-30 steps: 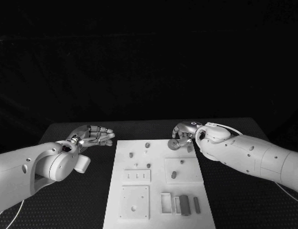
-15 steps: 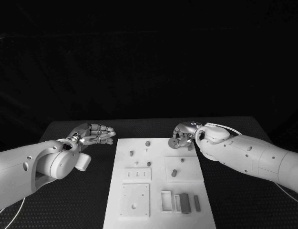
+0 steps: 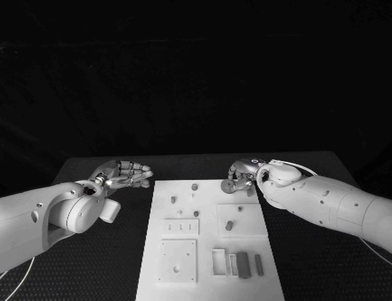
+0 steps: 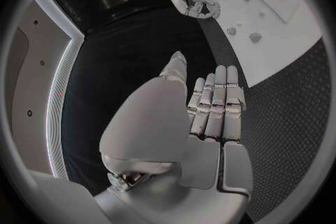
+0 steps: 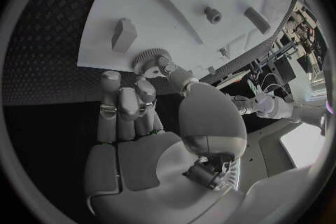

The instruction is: Assemble the parts on the task board

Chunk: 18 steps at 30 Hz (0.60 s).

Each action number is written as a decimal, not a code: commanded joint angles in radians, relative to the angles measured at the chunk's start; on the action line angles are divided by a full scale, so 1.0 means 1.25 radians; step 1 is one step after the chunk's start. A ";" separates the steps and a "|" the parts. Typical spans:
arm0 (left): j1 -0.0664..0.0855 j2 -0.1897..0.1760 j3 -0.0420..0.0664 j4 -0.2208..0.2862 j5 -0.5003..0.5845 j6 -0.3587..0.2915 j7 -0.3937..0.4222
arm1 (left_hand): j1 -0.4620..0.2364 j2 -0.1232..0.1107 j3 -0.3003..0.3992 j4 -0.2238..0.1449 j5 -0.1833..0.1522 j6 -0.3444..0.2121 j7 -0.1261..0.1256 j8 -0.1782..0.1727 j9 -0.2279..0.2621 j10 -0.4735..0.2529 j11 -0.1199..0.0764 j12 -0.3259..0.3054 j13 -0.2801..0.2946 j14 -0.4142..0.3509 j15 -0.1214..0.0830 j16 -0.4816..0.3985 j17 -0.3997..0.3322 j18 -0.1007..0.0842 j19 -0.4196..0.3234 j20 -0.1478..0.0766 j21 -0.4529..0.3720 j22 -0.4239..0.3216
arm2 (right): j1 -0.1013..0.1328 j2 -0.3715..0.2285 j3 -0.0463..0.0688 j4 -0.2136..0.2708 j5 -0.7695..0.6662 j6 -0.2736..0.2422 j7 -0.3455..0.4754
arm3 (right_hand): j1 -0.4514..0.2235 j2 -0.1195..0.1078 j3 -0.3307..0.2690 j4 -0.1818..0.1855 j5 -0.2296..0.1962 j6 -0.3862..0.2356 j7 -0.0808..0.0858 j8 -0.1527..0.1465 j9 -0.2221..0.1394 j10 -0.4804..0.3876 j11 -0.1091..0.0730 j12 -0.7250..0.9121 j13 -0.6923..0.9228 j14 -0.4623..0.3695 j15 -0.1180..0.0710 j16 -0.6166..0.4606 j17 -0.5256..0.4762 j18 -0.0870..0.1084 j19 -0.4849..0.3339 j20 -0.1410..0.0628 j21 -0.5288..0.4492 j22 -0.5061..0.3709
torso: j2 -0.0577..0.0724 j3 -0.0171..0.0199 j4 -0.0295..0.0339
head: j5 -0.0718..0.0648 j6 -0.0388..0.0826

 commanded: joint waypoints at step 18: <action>0.001 0.002 0.001 -0.002 0.003 0.012 0.007 | -0.009 0.001 -0.001 -0.001 -0.004 -0.004 0.008 -0.005 -0.001 0.000 0.001 -0.003 -0.001 0.006 0.002 -0.004 0.002 0.001 0.007 -0.001 -0.004 -0.001 | -0.013 0.007 -0.012 0.006 -0.012 0.016 0.003 | -0.003 -0.015 -0.002 -0.009 0.004 0.004 0.007 -0.001 -0.005 -0.033 0.024 0.013 -0.014 -0.009 -0.001 0.007 -0.013 0.021 0.001 -0.005 0.004 0.015 | 0.000 0.0004 -0.0014 | 0.003 -0.010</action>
